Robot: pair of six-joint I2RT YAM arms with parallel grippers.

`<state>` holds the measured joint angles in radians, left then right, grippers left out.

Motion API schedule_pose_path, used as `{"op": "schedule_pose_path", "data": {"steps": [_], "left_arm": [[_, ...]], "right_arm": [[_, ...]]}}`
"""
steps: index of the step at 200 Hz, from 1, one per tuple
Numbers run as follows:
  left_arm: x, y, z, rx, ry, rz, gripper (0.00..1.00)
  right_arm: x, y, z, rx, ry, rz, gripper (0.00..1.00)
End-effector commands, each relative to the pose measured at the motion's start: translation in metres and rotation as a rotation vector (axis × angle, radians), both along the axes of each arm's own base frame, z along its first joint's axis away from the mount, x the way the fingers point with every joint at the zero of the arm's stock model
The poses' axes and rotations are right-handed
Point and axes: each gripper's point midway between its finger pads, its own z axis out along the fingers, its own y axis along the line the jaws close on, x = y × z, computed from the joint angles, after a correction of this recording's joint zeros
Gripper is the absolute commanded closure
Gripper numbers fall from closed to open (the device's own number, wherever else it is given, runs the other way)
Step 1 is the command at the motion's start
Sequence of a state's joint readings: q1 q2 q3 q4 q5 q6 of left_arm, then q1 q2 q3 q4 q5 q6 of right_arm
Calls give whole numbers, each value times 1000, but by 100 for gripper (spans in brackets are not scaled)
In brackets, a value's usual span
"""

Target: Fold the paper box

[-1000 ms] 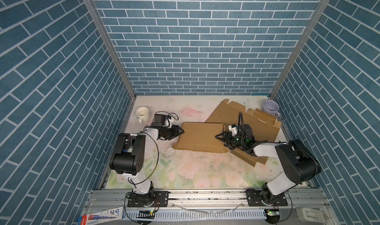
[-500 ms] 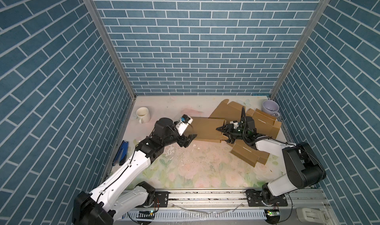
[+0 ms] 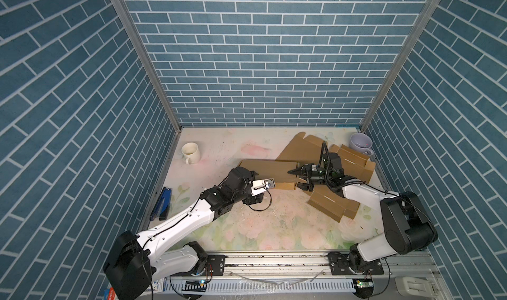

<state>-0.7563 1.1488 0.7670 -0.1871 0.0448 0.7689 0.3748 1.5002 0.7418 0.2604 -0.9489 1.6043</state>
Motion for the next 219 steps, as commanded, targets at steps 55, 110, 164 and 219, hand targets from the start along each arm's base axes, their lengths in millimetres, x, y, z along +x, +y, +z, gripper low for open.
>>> {"op": "schedule_pose_path", "data": {"steps": [55, 110, 164, 219], "left_arm": [[17, -2, 3, 186, -290, -66, 32], [17, 7, 9, 222, -332, -56, 53], [14, 18, 14, 218, -204, -11, 63], [-13, 26, 8, 175, 215, 7, 68]], "right_arm": [[-14, 8, 48, 114, 2, 103, 55], [-19, 8, 64, 145, -39, 138, 38], [-11, -31, 81, 104, -180, 49, 25], [4, -95, 113, -302, -696, 8, 24]]}}
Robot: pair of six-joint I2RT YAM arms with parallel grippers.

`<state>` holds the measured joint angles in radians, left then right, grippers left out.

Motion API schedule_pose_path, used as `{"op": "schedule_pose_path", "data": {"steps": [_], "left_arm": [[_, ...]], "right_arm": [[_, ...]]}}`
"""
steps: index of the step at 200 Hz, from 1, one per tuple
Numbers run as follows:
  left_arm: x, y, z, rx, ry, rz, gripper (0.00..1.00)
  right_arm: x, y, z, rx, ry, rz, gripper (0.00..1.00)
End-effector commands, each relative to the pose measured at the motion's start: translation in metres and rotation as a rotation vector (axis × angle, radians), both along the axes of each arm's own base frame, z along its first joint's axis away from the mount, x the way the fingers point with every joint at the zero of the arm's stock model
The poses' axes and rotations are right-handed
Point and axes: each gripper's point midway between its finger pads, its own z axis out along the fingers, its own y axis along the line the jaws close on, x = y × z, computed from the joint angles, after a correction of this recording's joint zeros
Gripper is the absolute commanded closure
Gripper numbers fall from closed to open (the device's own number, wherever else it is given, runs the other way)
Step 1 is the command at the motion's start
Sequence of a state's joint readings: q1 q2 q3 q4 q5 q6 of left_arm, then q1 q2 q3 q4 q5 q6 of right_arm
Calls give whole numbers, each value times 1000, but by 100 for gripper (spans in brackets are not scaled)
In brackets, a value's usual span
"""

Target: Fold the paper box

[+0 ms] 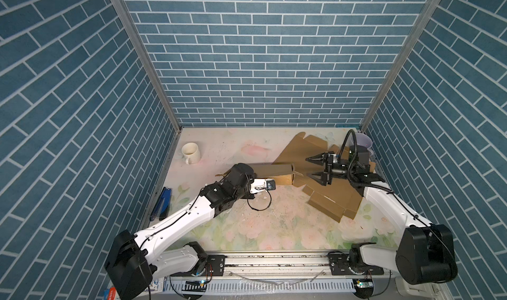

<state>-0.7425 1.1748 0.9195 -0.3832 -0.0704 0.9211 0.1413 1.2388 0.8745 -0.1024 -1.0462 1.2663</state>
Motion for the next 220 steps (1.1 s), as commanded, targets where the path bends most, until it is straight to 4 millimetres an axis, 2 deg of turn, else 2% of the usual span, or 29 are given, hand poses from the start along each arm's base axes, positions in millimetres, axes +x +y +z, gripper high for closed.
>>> {"op": "schedule_pose_path", "data": {"steps": [1, 18, 45, 64, 88, 105, 145, 178, 206, 220], "left_arm": [[-29, 6, -14, -18, 295, 26, 68], [-37, 7, -12, -29, 440, 44, 66], [-44, 5, -13, -1, 597, 41, 67], [-45, 2, -20, 22, 667, 38, 68], [-45, -4, -30, 46, 748, 35, 68], [-43, -8, -37, 58, 782, 34, 69], [-39, -13, -48, 85, 836, 35, 71], [-36, -18, -50, 91, 852, 33, 70], [-33, -20, -58, 104, 862, 33, 67], [-32, -21, -62, 110, 876, 34, 66]], "right_arm": [[-4, -24, 21, -311, -369, 14, 24], [-10, -32, 17, -512, -559, 45, 24], [-26, -13, 14, -520, -677, 165, 23], [-41, 7, 9, -513, -689, 269, 22], [-46, 26, -3, -509, -673, 337, 21], [-43, 33, -14, -526, -659, 362, 22], [-38, 55, -22, -525, -655, 416, 25], [-27, 63, -33, -548, -623, 427, 33], [-24, 58, -72, -622, -522, 466, 49], [-22, 57, -81, -637, -502, 471, 57]]}}
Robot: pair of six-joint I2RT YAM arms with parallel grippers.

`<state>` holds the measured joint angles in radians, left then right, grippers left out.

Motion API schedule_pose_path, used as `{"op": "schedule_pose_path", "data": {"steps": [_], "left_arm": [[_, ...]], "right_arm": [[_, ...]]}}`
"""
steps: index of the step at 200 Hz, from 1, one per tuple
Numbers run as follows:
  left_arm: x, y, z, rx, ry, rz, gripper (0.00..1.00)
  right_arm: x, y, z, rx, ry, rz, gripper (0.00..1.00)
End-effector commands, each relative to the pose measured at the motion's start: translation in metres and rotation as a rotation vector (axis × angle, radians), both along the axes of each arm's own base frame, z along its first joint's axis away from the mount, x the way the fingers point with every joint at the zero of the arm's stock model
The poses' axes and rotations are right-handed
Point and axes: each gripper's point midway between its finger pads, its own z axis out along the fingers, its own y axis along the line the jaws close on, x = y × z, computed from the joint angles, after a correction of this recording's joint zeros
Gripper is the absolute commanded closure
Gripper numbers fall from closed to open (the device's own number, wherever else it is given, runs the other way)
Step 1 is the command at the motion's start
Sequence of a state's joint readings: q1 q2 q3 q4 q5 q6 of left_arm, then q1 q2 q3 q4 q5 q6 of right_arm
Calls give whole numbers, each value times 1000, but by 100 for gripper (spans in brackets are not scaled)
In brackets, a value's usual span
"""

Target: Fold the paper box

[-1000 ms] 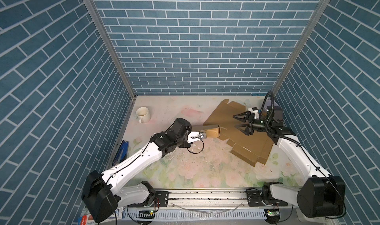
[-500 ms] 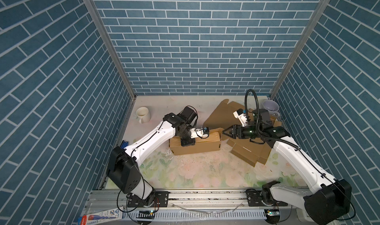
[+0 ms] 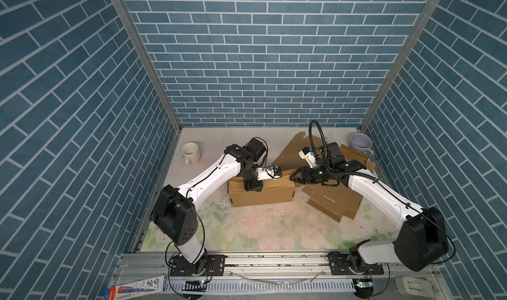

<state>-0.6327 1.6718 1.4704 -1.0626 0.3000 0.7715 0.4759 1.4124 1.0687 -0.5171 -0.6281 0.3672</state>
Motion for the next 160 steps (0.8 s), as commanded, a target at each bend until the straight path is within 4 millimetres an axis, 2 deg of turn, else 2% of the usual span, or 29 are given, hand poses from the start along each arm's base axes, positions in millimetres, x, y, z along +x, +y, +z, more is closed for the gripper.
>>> {"op": "schedule_pose_path", "data": {"steps": [1, 13, 33, 58, 75, 99, 160], "left_arm": [[-16, -2, -22, 16, 138, -9, 66], [-16, -3, -24, 17, 143, -10, 66], [-14, -4, -26, 20, 142, -12, 66], [-12, -5, -28, 23, 146, -12, 67], [-12, -6, -31, 27, 153, -13, 68], [-11, -7, -31, 22, 149, -14, 69], [-11, -6, -32, 21, 138, -19, 71]], "right_arm": [[7, -2, -9, -61, -17, 8, 57], [9, -3, -6, -64, -28, 0, 58], [10, -8, 10, -84, -92, 2, 59], [8, -22, 32, -159, -188, 27, 43], [8, -36, 40, -264, -263, 55, 42], [9, -41, 41, -385, -310, 114, 48], [17, -28, 36, -477, -349, 200, 65]]}}
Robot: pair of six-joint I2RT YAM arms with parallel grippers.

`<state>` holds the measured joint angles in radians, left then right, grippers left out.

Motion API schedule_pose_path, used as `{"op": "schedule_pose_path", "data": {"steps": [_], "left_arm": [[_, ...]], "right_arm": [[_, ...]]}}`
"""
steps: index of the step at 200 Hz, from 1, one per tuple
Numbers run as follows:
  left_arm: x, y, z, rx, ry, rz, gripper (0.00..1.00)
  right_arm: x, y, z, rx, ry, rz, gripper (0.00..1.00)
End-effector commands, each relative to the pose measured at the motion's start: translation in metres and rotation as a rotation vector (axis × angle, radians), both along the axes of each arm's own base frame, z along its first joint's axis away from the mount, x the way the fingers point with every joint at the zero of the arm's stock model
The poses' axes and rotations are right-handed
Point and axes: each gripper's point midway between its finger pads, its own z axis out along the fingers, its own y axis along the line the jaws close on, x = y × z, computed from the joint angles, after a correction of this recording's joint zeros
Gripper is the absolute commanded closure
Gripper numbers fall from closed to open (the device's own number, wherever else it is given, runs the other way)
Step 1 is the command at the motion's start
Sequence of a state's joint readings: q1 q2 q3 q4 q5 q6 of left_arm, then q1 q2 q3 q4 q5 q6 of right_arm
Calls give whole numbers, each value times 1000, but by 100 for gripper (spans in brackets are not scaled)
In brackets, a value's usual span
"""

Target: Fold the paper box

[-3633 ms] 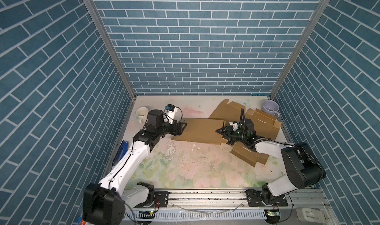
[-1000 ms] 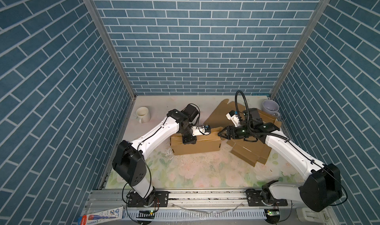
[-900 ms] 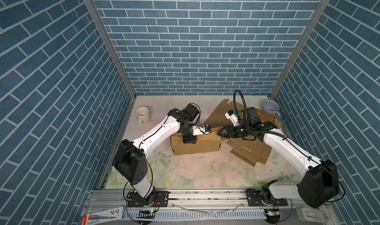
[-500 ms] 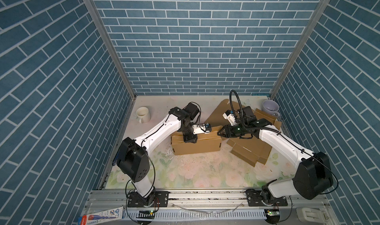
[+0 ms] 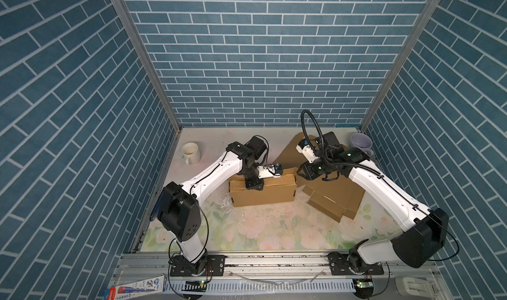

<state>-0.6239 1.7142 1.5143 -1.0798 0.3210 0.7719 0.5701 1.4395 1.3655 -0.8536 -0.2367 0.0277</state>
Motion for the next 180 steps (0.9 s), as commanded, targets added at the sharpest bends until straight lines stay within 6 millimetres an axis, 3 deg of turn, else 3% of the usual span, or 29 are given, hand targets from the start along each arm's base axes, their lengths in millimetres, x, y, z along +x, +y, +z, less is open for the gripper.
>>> {"op": "schedule_pose_path", "data": {"steps": [1, 35, 67, 84, 142, 180], "left_arm": [[-16, -1, -31, 28, 113, -23, 71], [-16, -2, -30, 26, 111, -23, 73], [-16, -2, -29, 23, 102, -24, 74], [-17, -1, -30, 24, 103, -24, 74], [-16, -1, -28, 22, 95, -26, 74], [-15, 0, -30, 24, 94, -23, 74]], "right_arm": [[2, -5, -1, -94, -31, 53, 65], [5, 2, 2, -74, -38, 50, 82], [7, -1, 9, -85, -63, 39, 84], [8, -1, 11, -85, -62, 34, 78], [10, 9, -5, -77, 2, 48, 80], [7, 15, 3, -13, 55, -12, 98]]}}
